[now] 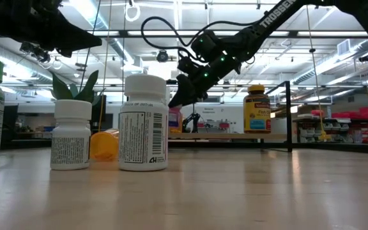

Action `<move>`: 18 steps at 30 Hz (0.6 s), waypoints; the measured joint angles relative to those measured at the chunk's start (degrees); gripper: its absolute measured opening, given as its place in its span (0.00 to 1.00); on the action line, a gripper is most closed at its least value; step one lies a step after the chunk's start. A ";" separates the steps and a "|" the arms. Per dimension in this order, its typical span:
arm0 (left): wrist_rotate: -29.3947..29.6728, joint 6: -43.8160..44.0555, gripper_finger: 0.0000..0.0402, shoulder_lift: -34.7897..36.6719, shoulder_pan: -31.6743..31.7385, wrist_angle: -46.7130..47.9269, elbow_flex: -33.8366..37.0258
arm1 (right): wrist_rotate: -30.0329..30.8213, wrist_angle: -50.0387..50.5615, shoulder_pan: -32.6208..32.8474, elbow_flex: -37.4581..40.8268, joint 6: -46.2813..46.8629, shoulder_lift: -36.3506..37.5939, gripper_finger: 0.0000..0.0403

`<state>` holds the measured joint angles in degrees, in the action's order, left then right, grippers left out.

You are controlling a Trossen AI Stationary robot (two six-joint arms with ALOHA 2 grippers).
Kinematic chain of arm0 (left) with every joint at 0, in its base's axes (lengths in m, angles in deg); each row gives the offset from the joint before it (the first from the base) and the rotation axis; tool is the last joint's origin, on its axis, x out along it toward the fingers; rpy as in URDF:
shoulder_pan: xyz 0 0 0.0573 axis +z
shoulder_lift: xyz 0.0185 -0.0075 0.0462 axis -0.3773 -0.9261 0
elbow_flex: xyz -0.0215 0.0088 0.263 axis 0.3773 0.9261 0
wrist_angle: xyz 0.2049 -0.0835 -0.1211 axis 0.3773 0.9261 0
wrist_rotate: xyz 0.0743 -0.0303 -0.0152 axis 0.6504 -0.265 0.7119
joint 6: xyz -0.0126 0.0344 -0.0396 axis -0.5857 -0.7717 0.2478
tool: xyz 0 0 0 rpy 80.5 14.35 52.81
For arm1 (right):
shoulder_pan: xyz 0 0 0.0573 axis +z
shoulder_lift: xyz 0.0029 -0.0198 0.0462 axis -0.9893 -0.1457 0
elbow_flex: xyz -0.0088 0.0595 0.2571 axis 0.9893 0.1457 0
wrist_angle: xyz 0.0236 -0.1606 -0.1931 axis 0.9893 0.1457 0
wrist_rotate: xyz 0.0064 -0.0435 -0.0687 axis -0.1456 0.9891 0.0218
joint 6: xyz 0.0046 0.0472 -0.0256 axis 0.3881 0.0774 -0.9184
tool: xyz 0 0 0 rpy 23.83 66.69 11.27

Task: Pick and place medicine bottles onto shelf by color
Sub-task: Put the pink pill bottle on the shelf

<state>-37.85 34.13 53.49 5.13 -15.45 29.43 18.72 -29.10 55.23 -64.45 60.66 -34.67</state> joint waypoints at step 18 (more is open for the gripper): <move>-0.02 0.04 0.07 0.00 -0.02 0.02 0.00 | -1.70 0.11 0.17 0.42 0.11 0.00 0.51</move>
<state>-37.87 34.17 53.49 5.11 -15.42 29.43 17.02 -28.99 55.41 -64.04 60.77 -34.67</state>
